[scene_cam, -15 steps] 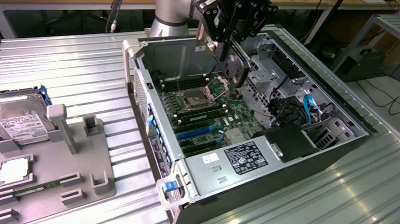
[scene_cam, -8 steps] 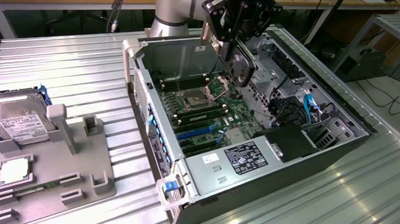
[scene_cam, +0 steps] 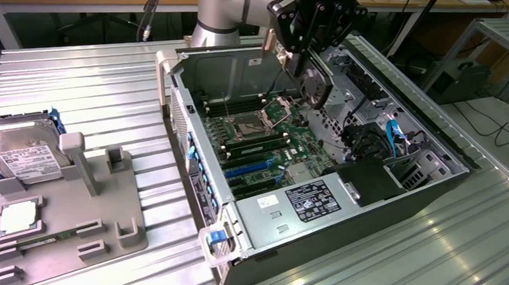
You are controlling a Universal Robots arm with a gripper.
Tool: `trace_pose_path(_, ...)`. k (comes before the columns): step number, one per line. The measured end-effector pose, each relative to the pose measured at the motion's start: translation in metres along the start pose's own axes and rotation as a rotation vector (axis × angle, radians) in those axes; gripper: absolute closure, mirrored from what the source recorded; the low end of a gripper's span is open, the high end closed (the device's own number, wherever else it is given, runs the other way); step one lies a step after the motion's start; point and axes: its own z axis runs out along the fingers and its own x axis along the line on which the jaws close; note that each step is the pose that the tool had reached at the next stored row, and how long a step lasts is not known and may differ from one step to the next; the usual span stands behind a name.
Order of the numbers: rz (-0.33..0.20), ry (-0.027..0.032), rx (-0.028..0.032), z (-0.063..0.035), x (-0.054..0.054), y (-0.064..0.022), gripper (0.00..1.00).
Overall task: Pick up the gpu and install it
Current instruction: 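Pick up the gpu and move the gpu toward the slot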
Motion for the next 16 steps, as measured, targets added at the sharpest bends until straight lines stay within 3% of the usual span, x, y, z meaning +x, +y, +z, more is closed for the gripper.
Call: trace_pose_path(16, 0.0, 0.0, 0.0001, 0.0007, -0.013, -0.0004, 0.72)
